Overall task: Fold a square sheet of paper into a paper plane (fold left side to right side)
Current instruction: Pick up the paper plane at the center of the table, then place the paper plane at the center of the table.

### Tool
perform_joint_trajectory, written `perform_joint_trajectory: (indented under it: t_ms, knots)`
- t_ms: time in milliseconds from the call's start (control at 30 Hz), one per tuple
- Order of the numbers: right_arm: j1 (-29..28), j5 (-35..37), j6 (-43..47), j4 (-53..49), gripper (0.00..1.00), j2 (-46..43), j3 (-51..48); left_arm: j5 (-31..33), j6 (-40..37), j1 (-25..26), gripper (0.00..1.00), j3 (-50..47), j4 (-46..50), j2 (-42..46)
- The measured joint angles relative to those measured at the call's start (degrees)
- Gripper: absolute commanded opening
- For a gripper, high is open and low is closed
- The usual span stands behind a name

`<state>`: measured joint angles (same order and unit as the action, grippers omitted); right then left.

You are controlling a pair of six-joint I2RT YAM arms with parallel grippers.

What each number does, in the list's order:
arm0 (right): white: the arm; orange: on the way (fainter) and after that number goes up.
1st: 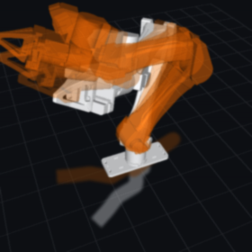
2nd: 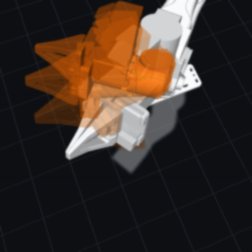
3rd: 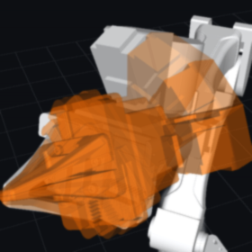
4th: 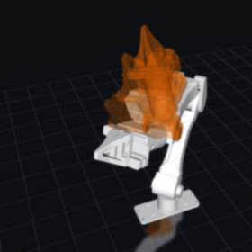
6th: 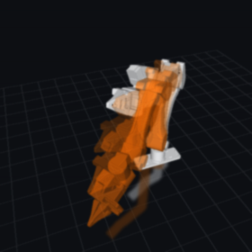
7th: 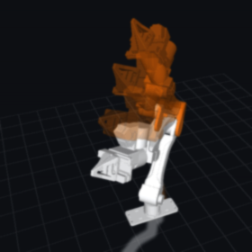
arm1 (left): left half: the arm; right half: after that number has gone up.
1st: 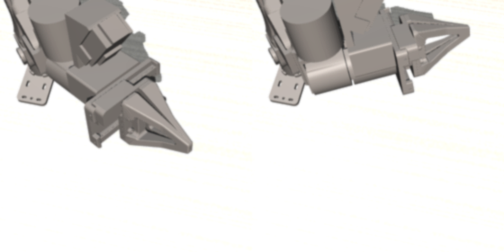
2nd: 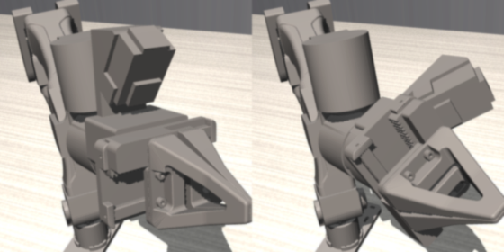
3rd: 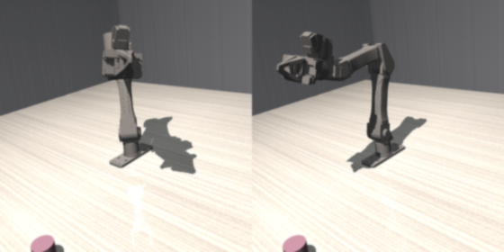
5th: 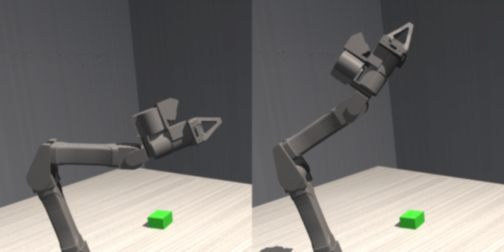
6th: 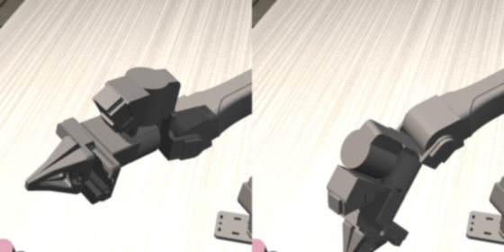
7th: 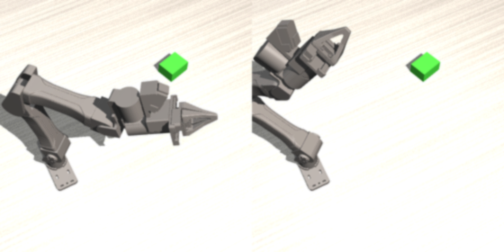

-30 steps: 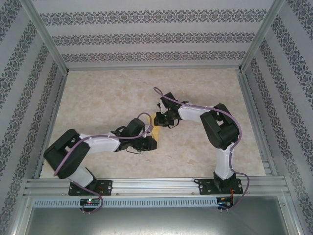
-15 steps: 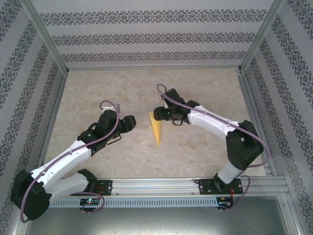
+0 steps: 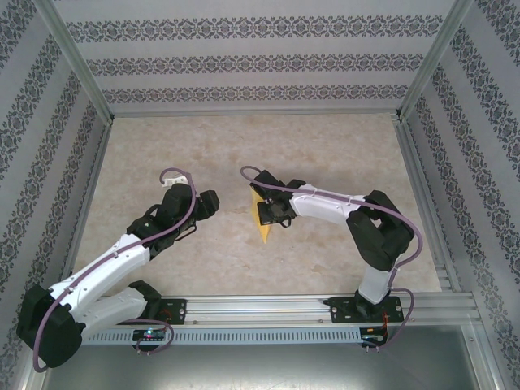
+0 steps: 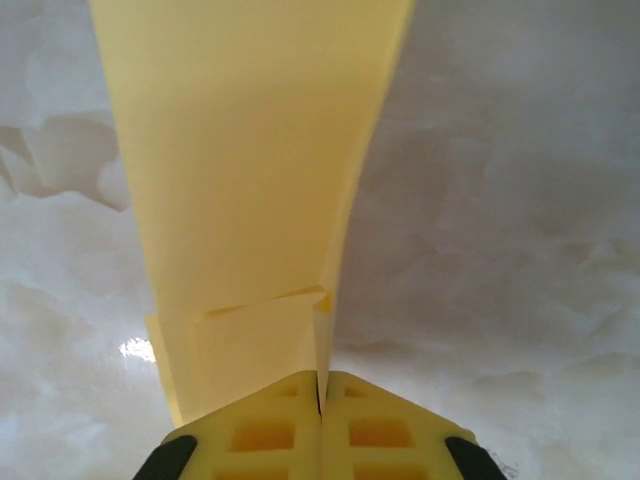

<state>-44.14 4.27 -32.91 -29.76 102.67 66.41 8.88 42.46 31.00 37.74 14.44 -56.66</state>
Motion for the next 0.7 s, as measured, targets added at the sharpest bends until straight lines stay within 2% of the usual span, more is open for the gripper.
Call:
perform_joint_trajectory:
  t_ms: [167, 333, 467, 500, 600, 700]
  knots:
    - [0.0, -3.5, 1.1, 3.3, 0.00, -5.8, -1.6, 0.8, 0.0, 0.0, 0.75, 0.0, 0.6, 0.2]
    - [2.4, -13.3, 0.0, 13.4, 0.00, -16.3, -8.6, 2.0, -0.2, 0.0, 0.76, 0.0, 1.9, 1.7]
    - [6.8, -19.9, -2.4, 21.3, 0.00, -14.7, -14.7, 2.3, -0.2, 0.0, 0.76, 0.0, 1.9, 2.4]
    - [7.8, -20.8, -3.0, 22.8, 0.01, -13.1, -16.2, 2.3, -0.2, 0.0, 0.76, 0.0, 1.9, 2.4]
    - [9.8, -21.9, -3.9, 24.1, 0.14, -9.3, -20.2, 2.1, -0.2, 0.0, 0.76, 0.0, 2.0, 2.4]
    - [10.7, -21.0, -3.8, 22.7, 0.26, -9.2, -21.8, 2.1, -0.2, 0.0, 0.77, 0.0, 2.0, 2.4]
